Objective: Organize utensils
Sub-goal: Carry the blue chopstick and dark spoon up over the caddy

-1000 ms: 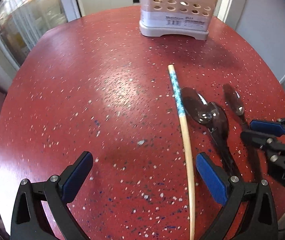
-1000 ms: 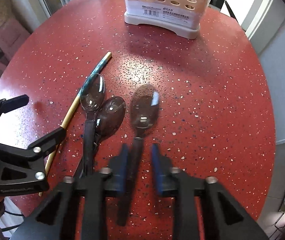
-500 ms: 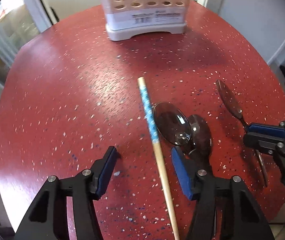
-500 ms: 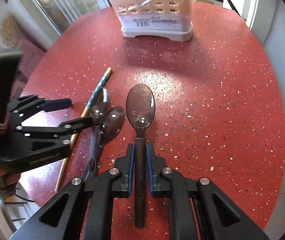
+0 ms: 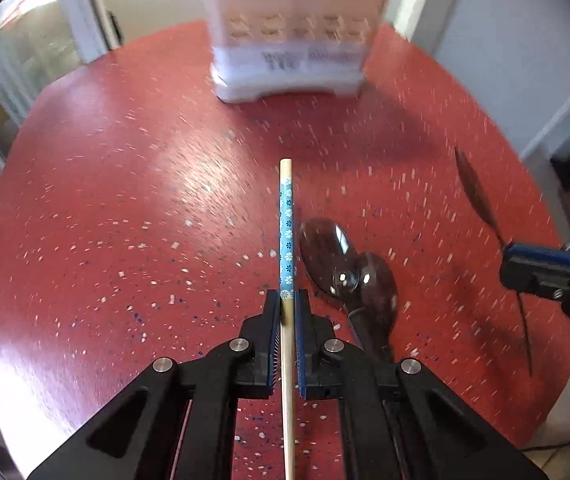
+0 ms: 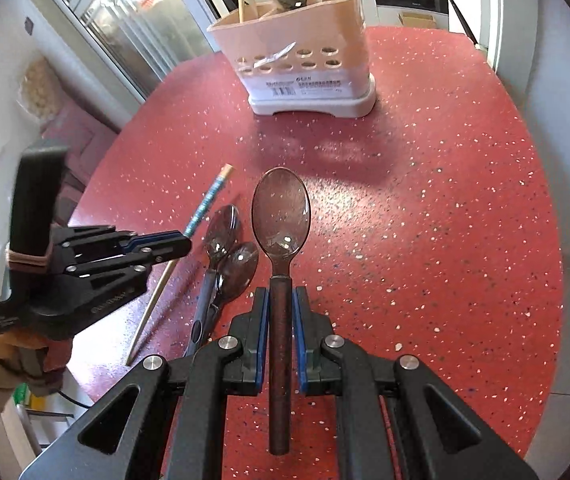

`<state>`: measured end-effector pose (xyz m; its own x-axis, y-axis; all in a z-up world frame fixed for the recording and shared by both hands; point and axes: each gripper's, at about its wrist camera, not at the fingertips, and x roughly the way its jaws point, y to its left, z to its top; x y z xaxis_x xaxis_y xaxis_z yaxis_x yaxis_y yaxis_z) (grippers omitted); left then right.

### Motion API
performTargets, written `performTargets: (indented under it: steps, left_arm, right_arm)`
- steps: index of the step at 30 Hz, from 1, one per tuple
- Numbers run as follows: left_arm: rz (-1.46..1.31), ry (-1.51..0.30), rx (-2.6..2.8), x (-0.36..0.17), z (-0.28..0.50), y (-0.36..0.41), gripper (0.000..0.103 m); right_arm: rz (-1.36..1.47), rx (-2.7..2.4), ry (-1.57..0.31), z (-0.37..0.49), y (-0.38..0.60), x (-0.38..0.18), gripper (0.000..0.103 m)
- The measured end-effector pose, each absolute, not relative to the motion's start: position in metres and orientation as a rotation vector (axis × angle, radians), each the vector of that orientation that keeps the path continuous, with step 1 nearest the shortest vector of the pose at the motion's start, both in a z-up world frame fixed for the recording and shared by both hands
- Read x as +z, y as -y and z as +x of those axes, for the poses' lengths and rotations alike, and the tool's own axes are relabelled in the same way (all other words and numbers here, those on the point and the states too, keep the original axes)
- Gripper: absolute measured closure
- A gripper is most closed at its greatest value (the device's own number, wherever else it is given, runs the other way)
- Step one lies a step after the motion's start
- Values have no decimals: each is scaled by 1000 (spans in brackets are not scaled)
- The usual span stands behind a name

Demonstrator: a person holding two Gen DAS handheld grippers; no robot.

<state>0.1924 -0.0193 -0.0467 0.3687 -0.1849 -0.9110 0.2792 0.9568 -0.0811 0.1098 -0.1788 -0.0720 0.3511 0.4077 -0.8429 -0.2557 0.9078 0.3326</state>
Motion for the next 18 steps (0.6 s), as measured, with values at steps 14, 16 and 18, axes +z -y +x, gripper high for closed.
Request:
performTargets:
  steps: [14,16,18]
  left_arm:
    - [-129,-792,-289,76,188,2,67]
    - [-146,-750,-285,90,199,4,67]
    - [-171,-700,-278,109,212,5,67]
  right_arm:
    - [238,463,-952,135,215,-11,90]
    - [238,463,-925,142,216,0,90]
    - [238,461,-897,152,217,10,90]
